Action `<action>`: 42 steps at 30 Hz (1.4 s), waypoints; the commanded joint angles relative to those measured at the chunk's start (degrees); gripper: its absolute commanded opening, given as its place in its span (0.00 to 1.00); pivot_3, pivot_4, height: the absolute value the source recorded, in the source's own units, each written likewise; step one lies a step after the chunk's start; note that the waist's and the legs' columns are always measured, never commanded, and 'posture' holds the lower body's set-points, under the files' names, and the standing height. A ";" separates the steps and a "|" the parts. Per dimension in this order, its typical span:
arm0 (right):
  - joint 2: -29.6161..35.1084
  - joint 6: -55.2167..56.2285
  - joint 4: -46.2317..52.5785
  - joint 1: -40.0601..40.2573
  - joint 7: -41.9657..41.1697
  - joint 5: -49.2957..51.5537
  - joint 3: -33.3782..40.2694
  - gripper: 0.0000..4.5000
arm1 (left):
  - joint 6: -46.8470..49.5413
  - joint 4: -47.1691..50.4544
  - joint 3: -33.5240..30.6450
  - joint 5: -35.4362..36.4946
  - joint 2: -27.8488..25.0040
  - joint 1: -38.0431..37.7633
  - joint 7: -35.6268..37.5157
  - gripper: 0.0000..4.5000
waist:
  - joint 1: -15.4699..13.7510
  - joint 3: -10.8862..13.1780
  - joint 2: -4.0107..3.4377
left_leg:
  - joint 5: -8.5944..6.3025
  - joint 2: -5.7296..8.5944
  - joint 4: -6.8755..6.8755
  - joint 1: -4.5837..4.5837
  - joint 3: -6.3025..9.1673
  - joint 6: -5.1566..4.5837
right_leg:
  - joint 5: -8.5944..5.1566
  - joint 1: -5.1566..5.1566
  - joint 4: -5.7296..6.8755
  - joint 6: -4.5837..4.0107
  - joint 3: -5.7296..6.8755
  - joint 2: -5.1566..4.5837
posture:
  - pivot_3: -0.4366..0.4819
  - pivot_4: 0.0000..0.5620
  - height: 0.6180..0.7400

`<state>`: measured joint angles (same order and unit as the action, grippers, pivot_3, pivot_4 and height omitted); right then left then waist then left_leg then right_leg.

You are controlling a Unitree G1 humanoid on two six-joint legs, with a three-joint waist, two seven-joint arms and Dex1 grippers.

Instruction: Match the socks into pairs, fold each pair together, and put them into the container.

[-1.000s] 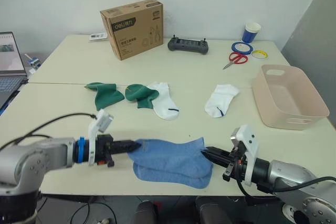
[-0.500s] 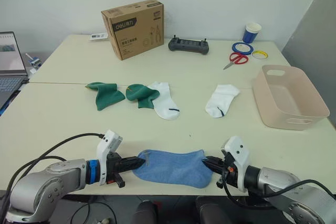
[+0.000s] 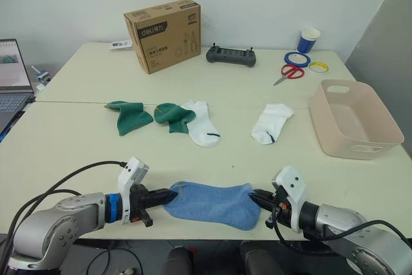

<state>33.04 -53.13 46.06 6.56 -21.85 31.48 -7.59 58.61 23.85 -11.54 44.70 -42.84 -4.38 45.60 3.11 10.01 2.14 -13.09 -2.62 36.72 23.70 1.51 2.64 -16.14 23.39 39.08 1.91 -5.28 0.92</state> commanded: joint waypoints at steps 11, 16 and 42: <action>0.51 -1.44 1.37 -0.88 -0.25 0.39 1.57 0.22 | -1.35 0.54 -0.28 0.91 0.37 -1.13 -0.25 0.00 | 0.00 0.00 0.00 | 0.00 0.00 0.00 0.00 0.00 0.00 | 0.00 0.00 0.00 0.01 0.00 0.00 | 0.48 0.27 0.86; 0.00 -2.43 2.74 -0.11 0.62 1.87 5.45 0.63 | -4.05 0.96 -2.48 0.13 1.80 -1.90 -1.95 0.29 | -0.01 0.00 0.00 | 0.00 0.00 0.00 0.00 0.00 0.00 | 0.02 0.00 0.00 0.03 -0.01 0.00 | 0.48 0.27 0.86; 8.66 8.80 -6.28 -8.01 -8.54 -13.45 -14.80 0.01 | -37.98 -9.65 25.85 -28.65 -0.92 12.91 12.80 0.00 | -0.01 0.02 -0.08 | 0.00 0.04 0.02 0.01 -0.11 -0.01 | 0.21 0.00 -0.06 0.29 -0.11 0.05 | 0.48 0.27 0.86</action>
<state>41.63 -44.88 40.06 -1.55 -30.99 19.66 -22.23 24.27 15.78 13.97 19.29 -43.95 8.64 59.27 3.10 10.03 2.06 -13.09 -2.58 36.73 23.72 1.42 2.63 -15.93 23.41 39.03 2.21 -5.37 0.96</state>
